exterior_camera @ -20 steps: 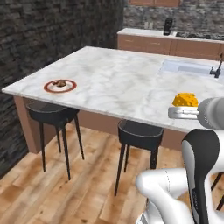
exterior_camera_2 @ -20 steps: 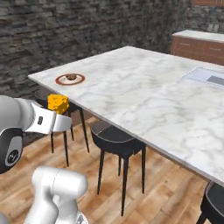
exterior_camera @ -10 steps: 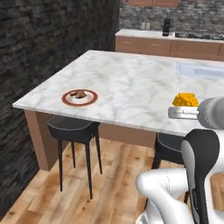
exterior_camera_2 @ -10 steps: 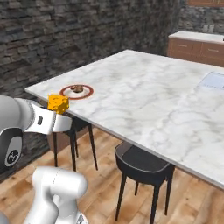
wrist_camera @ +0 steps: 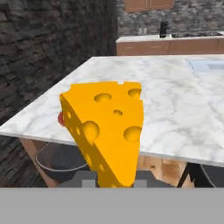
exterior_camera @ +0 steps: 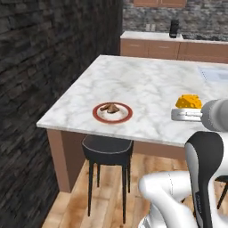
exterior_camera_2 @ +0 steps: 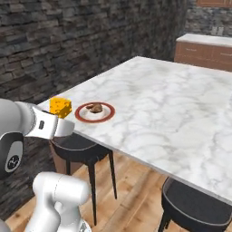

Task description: Take the cheese, chicken drumstick, and corn from the fridge and place them on the plate on the dining counter to create an appetizer plate.

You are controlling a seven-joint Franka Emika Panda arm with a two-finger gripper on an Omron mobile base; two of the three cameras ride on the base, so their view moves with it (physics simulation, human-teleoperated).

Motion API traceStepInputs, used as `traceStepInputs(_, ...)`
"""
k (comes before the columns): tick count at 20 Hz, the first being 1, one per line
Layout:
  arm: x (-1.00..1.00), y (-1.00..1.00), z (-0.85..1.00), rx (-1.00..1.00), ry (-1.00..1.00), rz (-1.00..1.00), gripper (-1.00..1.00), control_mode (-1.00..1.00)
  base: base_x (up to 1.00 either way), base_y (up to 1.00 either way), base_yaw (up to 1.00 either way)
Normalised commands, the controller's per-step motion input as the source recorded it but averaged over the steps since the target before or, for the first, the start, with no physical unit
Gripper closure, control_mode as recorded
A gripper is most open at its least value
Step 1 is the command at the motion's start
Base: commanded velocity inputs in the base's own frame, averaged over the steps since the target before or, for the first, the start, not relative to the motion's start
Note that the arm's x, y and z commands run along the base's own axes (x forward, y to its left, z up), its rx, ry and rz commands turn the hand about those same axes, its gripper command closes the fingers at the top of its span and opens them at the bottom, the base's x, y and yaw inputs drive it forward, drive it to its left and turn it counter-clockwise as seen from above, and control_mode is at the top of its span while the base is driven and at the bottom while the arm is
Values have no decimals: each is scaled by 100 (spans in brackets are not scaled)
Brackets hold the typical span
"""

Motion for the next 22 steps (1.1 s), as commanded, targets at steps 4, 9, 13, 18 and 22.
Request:
traceStepInputs(4,0,0,0,0,0,0,100,100,91,100,-17)
traceStepInputs(9,0,0,0,0,0,0,100,100,65,78,-12)
traceStepInputs(13,0,0,0,0,0,0,100,100,42,33,-15)
traceStepInputs(18,0,0,0,0,0,0,100,100,35,24,-13)
traceStepInputs(22,0,0,0,0,0,0,100,100,13,3,-5)
